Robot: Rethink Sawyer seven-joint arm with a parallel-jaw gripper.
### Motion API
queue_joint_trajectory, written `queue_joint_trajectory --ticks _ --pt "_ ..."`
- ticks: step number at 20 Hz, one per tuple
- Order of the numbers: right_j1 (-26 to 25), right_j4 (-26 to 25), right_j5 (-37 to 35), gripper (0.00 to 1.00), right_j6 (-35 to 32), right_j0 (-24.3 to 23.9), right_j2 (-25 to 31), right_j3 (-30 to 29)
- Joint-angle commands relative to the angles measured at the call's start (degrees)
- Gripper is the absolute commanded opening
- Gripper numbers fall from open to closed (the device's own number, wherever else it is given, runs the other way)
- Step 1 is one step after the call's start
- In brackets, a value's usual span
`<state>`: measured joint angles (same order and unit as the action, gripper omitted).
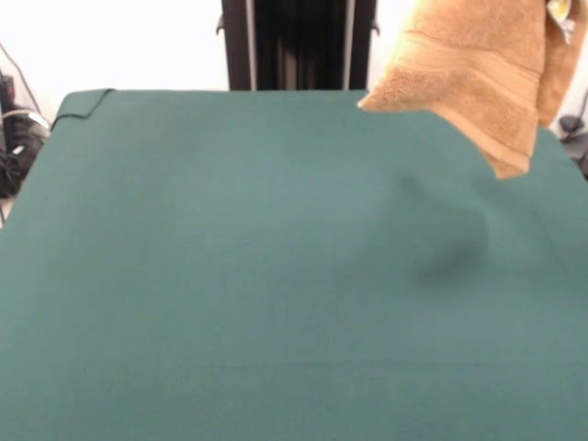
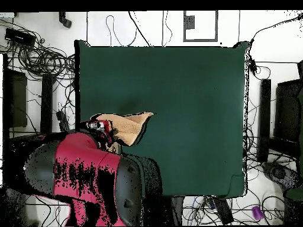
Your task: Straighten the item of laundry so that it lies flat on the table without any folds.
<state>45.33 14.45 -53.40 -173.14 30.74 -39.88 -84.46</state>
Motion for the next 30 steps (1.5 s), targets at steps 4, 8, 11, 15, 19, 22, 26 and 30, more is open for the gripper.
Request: queue_joint_trajectory --ticks 4,8,11,15,19,22,26,30 --pt "2.9 -0.9 -5.8 0.0 0.2 -0.9 6.9 -5.7" --pt "4.3 -1.5 -10.1 0.0 1.0 -1.3 6.8 -4.6" --pt "5.6 -1.5 -9.0 0.0 2.6 -2.4 7.4 -6.6" --pt "6.2 -1.9 0.8 0.0 5.0 -4.0 9.0 -13.0" --pt "7.4 -3.2 4.4 0.0 7.7 -5.5 10.3 -15.2" --pt "8.7 -4.2 6.2 0.0 10.2 -6.6 11.4 -16.3" --pt "11.5 -5.9 6.5 0.0 13.8 -9.2 12.6 -18.5" --pt "14.5 -8.5 5.9 0.0 16.7 -12.2 14.2 -20.1"
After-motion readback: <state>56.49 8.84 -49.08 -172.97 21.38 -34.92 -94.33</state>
